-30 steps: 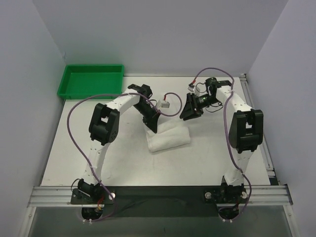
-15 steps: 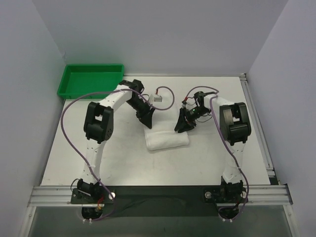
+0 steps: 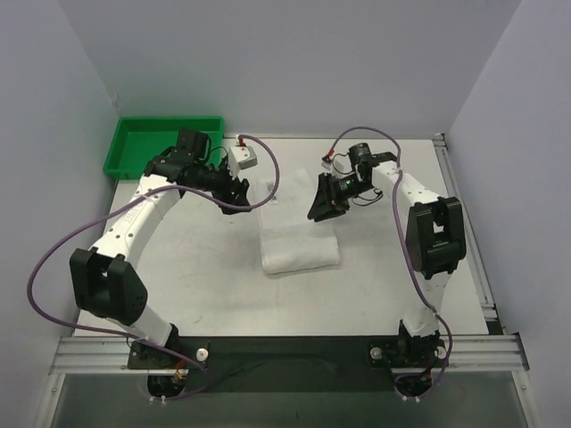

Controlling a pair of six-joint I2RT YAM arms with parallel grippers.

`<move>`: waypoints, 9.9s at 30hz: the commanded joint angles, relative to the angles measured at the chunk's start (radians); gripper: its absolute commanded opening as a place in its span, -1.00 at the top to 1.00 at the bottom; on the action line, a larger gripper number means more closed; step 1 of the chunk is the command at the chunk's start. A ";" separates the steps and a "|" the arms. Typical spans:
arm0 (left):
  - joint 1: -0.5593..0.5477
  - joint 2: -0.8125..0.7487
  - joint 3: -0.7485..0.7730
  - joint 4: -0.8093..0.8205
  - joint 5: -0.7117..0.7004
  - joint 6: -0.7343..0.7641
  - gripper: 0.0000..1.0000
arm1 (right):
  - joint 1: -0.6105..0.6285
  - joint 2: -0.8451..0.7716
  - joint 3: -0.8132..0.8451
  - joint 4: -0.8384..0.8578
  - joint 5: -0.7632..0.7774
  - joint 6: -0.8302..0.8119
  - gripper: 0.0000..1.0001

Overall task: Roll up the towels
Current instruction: Fold the towel, then roll the towel

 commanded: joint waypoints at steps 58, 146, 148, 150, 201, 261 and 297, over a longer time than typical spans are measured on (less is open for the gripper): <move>-0.373 0.697 0.196 -0.458 0.091 0.092 0.94 | -0.070 -0.802 -0.394 -0.239 0.281 -0.836 -0.10; -0.558 -0.182 -0.465 0.273 -0.514 0.233 -0.35 | 0.247 0.563 0.285 -0.902 -0.137 -0.982 1.00; -0.598 -0.156 -0.465 0.297 -0.514 0.248 -0.36 | 0.247 0.571 0.291 -0.902 -0.136 -0.969 1.00; -0.621 -0.113 -0.468 0.320 -0.512 0.253 -0.36 | 0.244 0.579 0.297 -0.902 -0.134 -0.963 1.00; -0.355 0.923 0.282 -0.575 -0.060 -0.066 1.00 | 0.458 -0.647 -0.310 -0.191 0.566 -0.785 -0.07; -0.283 -0.384 -0.534 0.261 -0.264 0.221 -0.46 | 0.319 0.390 0.161 -0.650 -0.217 -0.988 1.00; -0.411 0.330 -0.203 -0.271 -0.092 0.170 0.56 | -0.089 0.031 0.500 -0.542 0.096 -0.782 0.07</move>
